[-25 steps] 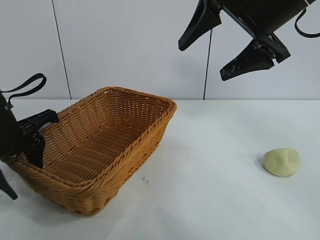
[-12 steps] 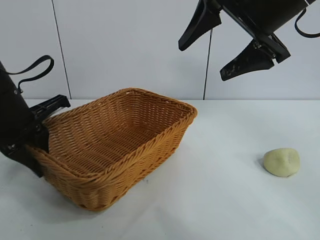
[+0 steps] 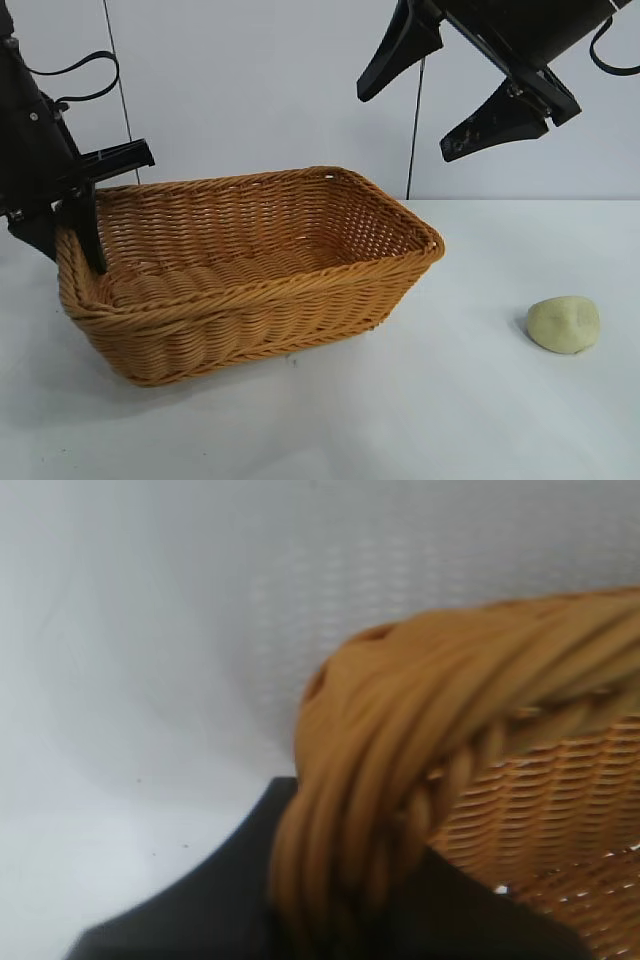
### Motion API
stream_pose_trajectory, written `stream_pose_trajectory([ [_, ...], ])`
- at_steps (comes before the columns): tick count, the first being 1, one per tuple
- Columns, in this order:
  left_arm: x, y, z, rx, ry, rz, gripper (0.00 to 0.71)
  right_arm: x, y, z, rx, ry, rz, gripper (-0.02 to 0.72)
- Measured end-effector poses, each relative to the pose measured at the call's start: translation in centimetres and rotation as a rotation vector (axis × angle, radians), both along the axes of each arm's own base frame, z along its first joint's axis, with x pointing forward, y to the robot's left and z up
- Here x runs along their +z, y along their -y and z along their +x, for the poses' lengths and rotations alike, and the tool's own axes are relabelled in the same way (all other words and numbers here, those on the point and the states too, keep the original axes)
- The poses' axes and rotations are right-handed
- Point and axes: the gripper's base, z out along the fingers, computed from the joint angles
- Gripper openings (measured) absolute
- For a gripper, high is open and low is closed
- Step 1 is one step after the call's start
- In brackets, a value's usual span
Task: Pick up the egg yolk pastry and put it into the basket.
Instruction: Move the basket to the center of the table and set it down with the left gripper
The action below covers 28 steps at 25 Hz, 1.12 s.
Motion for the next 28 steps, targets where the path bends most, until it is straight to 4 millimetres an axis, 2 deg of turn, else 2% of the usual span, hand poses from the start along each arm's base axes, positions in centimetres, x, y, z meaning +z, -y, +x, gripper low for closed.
stream_pose_trajectory([
  [5, 0.0, -0.1, 1.3, -0.159, -0.004, 0.049, 0.149, 0.0, 0.0, 0.0, 0.000, 0.000, 0.000, 0.632],
  [12, -1.6, 0.2, 2.4, -0.253, -0.005, 0.041, 0.149, 0.0, 0.0, 0.0, 0.000, 0.000, 0.000, 0.632],
  [21, -4.8, 0.9, 3.3, -0.261, -0.026, -0.010, 0.149, 0.0, 0.0, 0.0, 0.001, -0.001, 0.000, 0.632],
  [28, -5.1, 1.0, 3.6, -0.264, -0.002, -0.004, 0.151, 0.0, 0.0, 0.0, 0.001, -0.001, 0.000, 0.632],
])
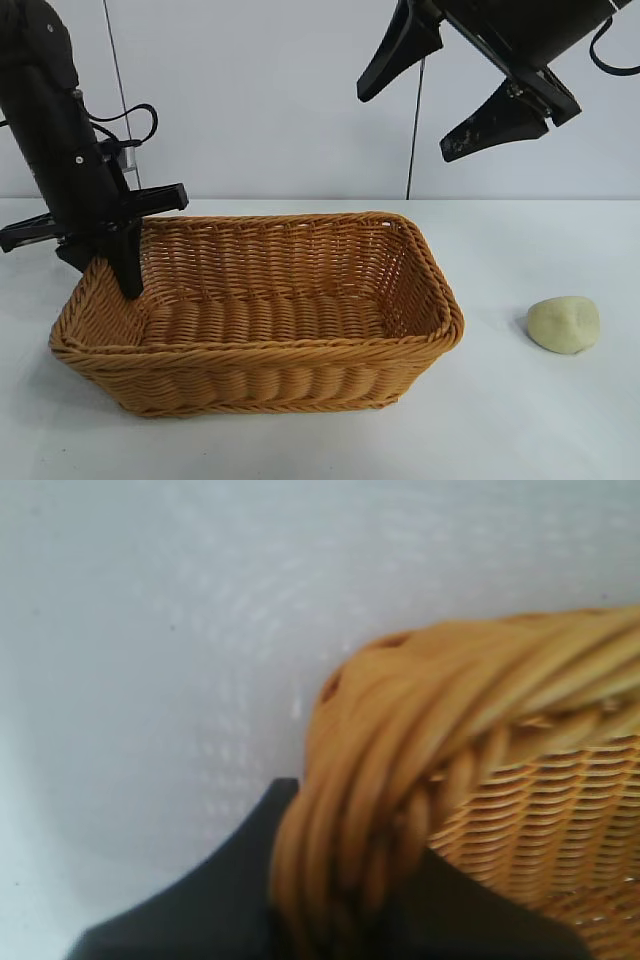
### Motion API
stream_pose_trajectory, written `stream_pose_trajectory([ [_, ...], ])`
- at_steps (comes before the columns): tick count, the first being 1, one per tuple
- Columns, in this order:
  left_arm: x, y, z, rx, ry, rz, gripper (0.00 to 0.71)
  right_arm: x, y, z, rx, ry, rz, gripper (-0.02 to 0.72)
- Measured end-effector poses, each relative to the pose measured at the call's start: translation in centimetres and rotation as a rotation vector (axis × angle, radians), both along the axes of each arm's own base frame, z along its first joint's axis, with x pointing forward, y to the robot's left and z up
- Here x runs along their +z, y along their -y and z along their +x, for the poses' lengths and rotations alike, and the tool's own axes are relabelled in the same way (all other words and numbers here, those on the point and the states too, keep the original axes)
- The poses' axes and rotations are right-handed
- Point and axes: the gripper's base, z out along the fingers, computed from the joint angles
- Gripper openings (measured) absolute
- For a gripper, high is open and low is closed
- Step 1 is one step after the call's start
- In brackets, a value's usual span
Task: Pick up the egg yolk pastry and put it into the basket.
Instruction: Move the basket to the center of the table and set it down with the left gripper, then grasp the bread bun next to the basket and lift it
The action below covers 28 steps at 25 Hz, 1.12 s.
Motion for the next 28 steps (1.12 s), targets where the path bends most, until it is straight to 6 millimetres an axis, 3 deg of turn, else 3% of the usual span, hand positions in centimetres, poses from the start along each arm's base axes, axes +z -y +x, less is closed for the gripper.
stream_pose_trajectory([
  [2, 0.0, 0.1, 0.1, 0.000, 0.010, 0.001, 0.216, 0.0, 0.0, 0.0, 0.000, 0.000, 0.000, 0.632],
  [3, 0.0, 0.1, 0.1, 0.003, 0.018, 0.001, 0.277, 0.0, 0.0, 0.0, 0.000, 0.000, 0.000, 0.632],
  [6, 0.0, 0.1, 0.2, 0.003, 0.021, 0.000, 0.559, 0.0, 0.0, 0.0, -0.002, -0.001, 0.001, 0.632],
  [8, 0.1, 0.1, 0.2, 0.003, 0.022, 0.000, 0.643, 0.0, 0.0, 0.0, -0.006, -0.005, 0.003, 0.632],
  [13, 2.0, 0.0, 0.0, -0.010, 0.044, -0.002, 0.688, 0.0, 0.0, 0.0, -0.009, -0.007, 0.005, 0.632],
  [22, 11.0, -0.5, 0.1, -0.052, 0.260, 0.021, 0.695, 0.0, 0.0, 0.0, -0.011, -0.009, 0.006, 0.632],
  [28, 12.6, -1.8, 0.3, -0.078, 0.276, 0.107, 0.695, 0.0, 0.0, 0.0, -0.011, -0.009, 0.006, 0.632],
])
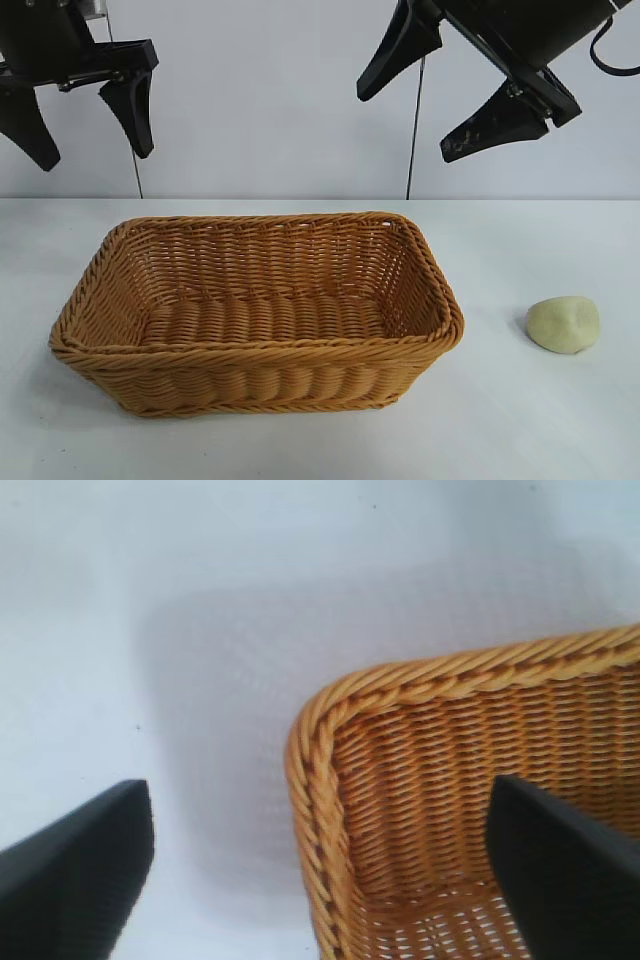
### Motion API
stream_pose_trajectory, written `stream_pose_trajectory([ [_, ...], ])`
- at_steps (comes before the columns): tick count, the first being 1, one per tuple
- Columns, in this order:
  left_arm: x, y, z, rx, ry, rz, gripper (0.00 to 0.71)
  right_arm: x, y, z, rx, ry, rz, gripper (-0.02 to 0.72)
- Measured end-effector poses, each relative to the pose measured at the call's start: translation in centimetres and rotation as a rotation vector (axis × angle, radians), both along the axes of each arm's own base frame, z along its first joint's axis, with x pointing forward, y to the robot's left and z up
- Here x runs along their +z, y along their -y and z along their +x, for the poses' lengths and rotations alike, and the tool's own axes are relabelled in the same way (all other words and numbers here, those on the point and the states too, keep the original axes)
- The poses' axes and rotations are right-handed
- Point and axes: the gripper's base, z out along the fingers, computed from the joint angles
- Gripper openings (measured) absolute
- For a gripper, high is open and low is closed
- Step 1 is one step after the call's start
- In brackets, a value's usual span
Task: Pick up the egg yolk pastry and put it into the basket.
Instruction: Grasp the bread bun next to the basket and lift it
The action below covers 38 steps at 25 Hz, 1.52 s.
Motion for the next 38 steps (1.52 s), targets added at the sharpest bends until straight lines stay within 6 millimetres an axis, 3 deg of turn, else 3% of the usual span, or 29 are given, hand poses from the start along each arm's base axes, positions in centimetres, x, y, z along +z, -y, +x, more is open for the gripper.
stream_pose_trajectory([
  [11, -0.1, -8.4, 0.5, 0.115, -0.037, 0.062, 0.695, 0.0, 0.0, 0.0, 0.000, 0.000, 0.000, 0.632],
  [18, 0.1, -9.5, 0.4, 0.139, -0.032, 0.070, 0.695, 0.0, 0.0, 0.0, 0.000, 0.000, 0.000, 0.632],
  [21, 0.8, -9.5, -0.7, 0.138, -0.029, 0.077, 0.695, 0.0, 0.0, 0.0, 0.000, 0.000, 0.000, 0.632],
  [27, 3.3, -9.4, -5.9, 0.130, -0.015, 0.088, 0.695, 0.0, 0.0, 0.0, 0.000, 0.000, 0.000, 0.632],
  [33, 5.2, -9.2, -14.5, 0.112, 0.021, 0.107, 0.695, 0.0, 0.0, 0.0, 0.000, 0.000, 0.000, 0.632],
  [38, 4.6, -9.0, -21.7, 0.110, 0.044, 0.111, 0.695, 0.0, 0.0, 0.0, 0.000, 0.000, 0.000, 0.632],
])
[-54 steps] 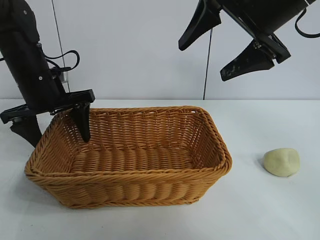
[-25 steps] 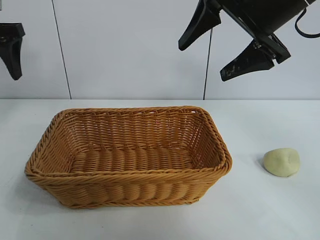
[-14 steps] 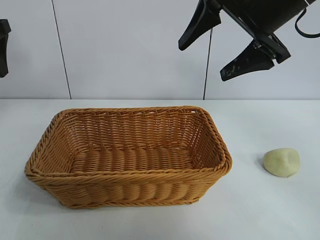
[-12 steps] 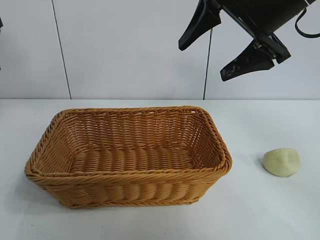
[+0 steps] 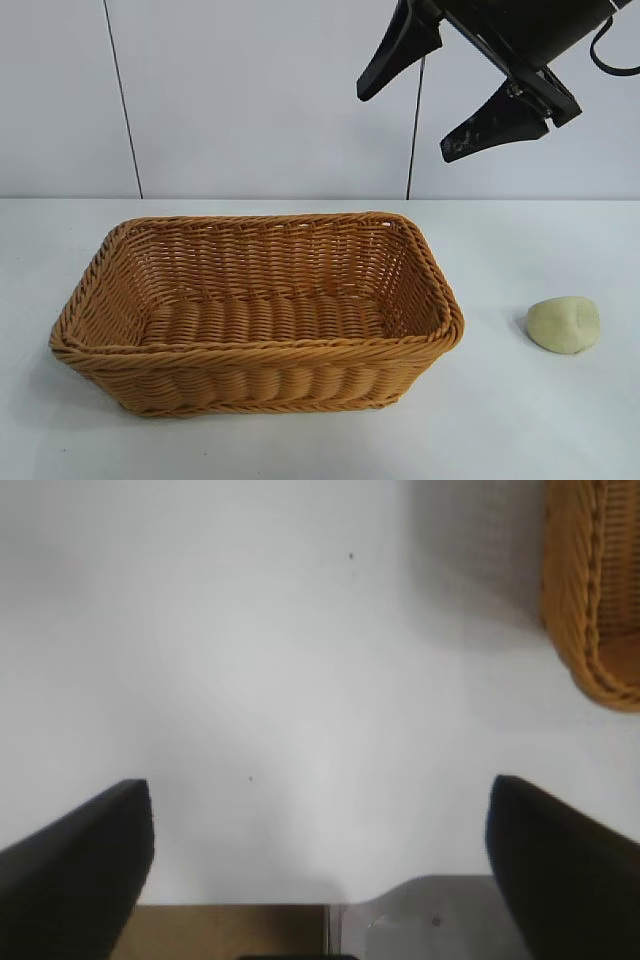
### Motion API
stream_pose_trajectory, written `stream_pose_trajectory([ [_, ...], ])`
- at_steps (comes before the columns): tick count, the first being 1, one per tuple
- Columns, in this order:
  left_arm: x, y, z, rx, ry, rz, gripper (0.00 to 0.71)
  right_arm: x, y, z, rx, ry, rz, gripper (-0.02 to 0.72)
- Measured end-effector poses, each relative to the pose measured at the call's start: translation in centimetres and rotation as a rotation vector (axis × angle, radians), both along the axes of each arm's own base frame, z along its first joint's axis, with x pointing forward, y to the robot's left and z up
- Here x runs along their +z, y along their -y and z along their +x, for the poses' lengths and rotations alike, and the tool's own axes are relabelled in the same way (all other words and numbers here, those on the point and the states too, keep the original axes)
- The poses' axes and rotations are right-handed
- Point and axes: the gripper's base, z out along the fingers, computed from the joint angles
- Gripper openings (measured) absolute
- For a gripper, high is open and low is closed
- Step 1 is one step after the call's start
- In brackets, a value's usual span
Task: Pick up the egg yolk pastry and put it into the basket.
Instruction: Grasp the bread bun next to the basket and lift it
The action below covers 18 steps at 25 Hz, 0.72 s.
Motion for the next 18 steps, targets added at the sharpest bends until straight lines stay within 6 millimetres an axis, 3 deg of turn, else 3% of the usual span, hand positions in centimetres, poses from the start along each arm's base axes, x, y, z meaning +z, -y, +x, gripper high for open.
stream_pose_trajectory([
  [5, -1.4, 0.2, -6.4, -0.001, 0.067, 0.003, 0.695, 0.0, 0.0, 0.0, 0.000, 0.000, 0.000, 0.632],
  [9, -3.1, 0.4, -10.2, 0.003, 0.197, 0.008, 0.695, 0.0, 0.0, 0.0, 0.000, 0.000, 0.000, 0.632],
  [13, -4.6, 0.4, -12.9, 0.007, 0.332, 0.012, 0.695, 0.0, 0.0, 0.0, 0.000, 0.000, 0.000, 0.632],
  [18, -4.1, 0.5, -15.0, 0.008, 0.492, 0.015, 0.695, 0.0, 0.1, 0.0, 0.003, 0.003, -0.011, 0.632],
])
